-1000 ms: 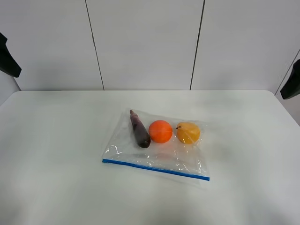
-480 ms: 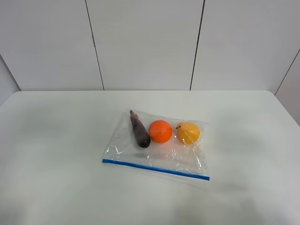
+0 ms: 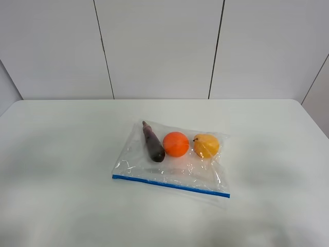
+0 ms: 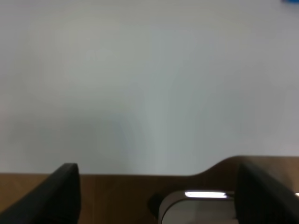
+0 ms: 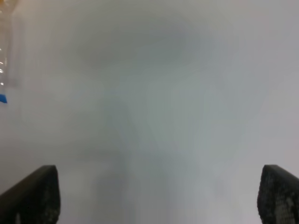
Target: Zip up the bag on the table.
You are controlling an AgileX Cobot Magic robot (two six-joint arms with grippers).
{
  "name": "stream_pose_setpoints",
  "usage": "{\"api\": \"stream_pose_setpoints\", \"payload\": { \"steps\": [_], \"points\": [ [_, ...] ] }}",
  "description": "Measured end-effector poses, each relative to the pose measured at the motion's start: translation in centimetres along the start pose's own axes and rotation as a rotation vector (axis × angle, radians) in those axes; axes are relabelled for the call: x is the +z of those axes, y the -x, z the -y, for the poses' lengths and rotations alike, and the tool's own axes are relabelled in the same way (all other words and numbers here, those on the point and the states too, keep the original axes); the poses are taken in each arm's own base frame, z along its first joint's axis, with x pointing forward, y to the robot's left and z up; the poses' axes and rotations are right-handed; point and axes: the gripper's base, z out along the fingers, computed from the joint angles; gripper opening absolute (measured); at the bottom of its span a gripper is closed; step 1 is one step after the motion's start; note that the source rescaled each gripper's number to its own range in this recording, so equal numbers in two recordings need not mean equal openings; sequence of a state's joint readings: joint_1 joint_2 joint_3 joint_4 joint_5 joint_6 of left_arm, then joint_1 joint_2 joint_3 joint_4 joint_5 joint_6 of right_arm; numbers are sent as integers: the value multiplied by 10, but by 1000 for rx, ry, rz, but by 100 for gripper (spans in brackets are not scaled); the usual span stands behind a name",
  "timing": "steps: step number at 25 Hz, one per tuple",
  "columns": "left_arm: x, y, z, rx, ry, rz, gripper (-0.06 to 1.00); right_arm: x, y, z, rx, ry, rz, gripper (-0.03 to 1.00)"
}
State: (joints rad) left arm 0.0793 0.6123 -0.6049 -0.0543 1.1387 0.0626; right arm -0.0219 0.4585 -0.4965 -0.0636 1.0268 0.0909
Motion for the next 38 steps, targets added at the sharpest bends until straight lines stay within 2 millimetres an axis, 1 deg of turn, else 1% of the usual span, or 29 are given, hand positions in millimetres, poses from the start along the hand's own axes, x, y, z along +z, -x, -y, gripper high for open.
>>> {"api": "stream_pose_setpoints", "payload": {
  "steps": [3,6,8,12,16,23,26,29,32,38],
  "points": [
    [3,-3,0,-1,-1,-17,100,-7,-4,1,-3,4,54,100],
    [5,-6,0,-1,-2,-42,100,-19,-11,2,2,9,143,100],
    [3,-8,0,-2,-3,-32,100,-28,-18,3,6,13,215,100],
    [-7,-15,1,0,-2,44,100,-43,-32,4,14,21,348,100],
    [-23,-29,3,7,2,168,100,-53,-44,6,22,23,448,100],
    [-49,-62,6,14,5,413,100,-54,-46,8,41,4,462,100],
    [-55,-72,7,14,5,482,100,-54,-46,8,43,4,462,100],
    [-57,-80,7,16,5,523,100,-54,-46,8,43,4,462,100],
    [-58,-85,7,15,5,551,100,-54,-46,8,43,4,462,100],
    [-58,-85,7,10,4,550,100,-54,-46,8,43,4,462,100]
  ]
}}
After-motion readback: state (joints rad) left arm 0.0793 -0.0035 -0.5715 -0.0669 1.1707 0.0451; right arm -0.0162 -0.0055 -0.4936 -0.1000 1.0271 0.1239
